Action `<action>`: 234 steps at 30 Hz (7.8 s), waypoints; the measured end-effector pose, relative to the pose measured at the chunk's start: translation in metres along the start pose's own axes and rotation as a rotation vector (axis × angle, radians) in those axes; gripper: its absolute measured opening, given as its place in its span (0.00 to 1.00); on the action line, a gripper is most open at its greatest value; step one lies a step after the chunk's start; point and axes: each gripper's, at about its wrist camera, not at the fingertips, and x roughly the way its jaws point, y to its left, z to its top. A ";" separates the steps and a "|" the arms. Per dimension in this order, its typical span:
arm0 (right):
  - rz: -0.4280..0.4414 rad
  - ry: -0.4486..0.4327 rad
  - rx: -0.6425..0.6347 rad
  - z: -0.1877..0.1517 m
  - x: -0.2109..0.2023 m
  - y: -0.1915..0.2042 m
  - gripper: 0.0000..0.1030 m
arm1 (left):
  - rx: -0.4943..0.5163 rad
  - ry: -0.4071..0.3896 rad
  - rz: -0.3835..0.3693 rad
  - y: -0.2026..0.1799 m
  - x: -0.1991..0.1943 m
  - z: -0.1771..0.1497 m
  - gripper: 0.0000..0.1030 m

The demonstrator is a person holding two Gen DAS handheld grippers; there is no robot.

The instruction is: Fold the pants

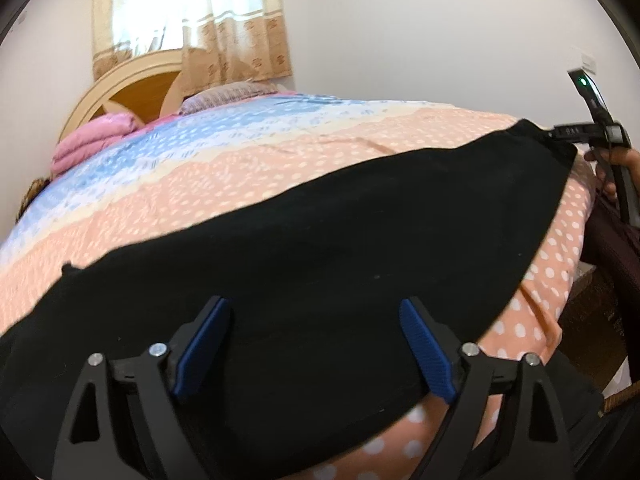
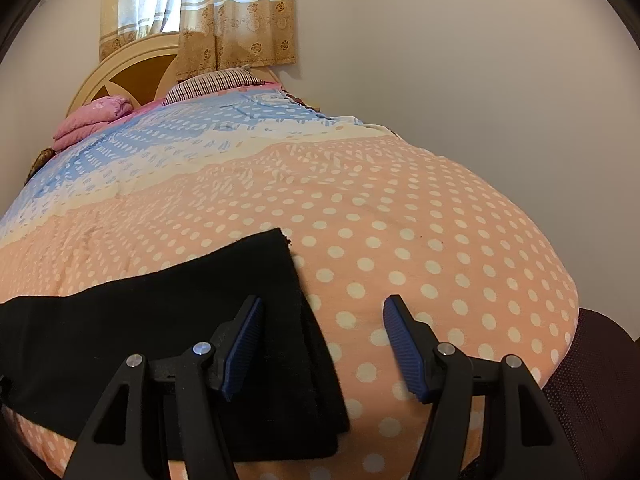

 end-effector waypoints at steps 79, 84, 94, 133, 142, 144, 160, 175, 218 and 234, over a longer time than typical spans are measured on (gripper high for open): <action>0.330 0.041 0.190 -0.031 -0.026 -0.029 0.29 | -0.433 0.118 0.537 0.231 -0.042 -0.059 0.99; 0.398 0.038 0.237 -0.036 -0.019 -0.038 0.29 | -0.452 0.095 0.584 0.242 -0.058 -0.063 0.99; 0.415 0.014 0.235 -0.039 -0.015 -0.035 0.29 | -0.514 0.075 0.633 0.265 -0.070 -0.088 1.00; 0.659 -0.182 -0.081 -0.006 -0.106 0.136 0.13 | -0.511 0.071 0.605 0.270 -0.069 -0.091 1.00; 0.716 -0.104 -0.190 -0.030 -0.090 0.196 0.13 | -0.515 0.062 0.604 0.268 -0.070 -0.091 1.00; 0.707 -0.082 -0.221 -0.039 -0.081 0.207 0.13 | -0.514 0.055 0.605 0.267 -0.074 -0.089 1.00; 0.605 0.024 -0.317 -0.057 -0.059 0.203 0.41 | -0.261 -0.033 0.057 0.105 -0.057 0.042 1.00; 0.438 -0.053 -0.087 -0.056 -0.030 0.141 0.43 | -0.144 0.210 -0.355 -0.053 0.068 0.095 0.73; 0.529 -0.092 -0.175 -0.076 -0.036 0.171 0.54 | -0.350 0.155 -0.299 0.032 0.019 0.057 0.11; 0.506 -0.043 -0.200 -0.080 -0.024 0.176 0.64 | -0.359 0.147 -0.228 0.045 0.017 0.042 0.11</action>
